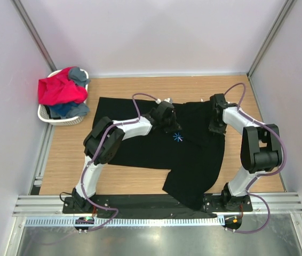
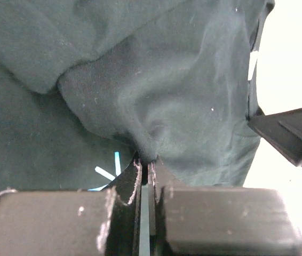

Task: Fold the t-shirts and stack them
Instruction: Fold the tshirt

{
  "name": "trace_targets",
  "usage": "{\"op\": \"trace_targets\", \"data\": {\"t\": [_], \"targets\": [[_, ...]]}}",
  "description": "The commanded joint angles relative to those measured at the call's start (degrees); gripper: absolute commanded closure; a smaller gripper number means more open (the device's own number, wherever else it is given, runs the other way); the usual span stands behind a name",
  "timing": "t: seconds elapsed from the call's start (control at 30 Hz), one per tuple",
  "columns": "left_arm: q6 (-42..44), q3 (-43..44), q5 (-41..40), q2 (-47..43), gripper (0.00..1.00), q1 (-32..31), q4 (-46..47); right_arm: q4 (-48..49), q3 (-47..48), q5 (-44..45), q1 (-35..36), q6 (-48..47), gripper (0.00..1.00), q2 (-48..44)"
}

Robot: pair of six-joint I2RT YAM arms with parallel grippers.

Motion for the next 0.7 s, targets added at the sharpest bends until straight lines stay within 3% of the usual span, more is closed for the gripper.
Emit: {"op": "trace_targets", "data": {"t": [0.0,0.13,0.23,0.37,0.57,0.67], "targets": [[-4.35,7.42,-2.51,-3.54,1.0,-0.23,-14.64,-1.7,2.74,1.94,-0.22,1.36,0.77,-4.28],[-7.08,15.42,-2.77,-1.08,1.0,-0.49,-32.04,-2.67,2.74,0.89,-0.22,1.54,0.75,-5.6],[-7.87,15.61,-3.29,-1.95,0.98,-0.75,-34.97,-3.11,3.35,0.45,-0.22,1.01,0.69,-5.78],[-7.79,15.87,-5.14,-2.39,0.87,-0.75,-38.48,-3.54,3.62,-0.6,-0.31,1.27,0.63,-5.78],[-4.28,15.61,-1.1,-4.41,0.47,-0.32,-41.91,-4.34,5.46,-4.99,-0.22,1.01,0.58,-7.0],[-0.76,14.3,-3.12,-8.27,0.38,0.47,-44.02,-4.16,5.73,-6.76,-0.22,1.36,0.51,-8.58]]}}
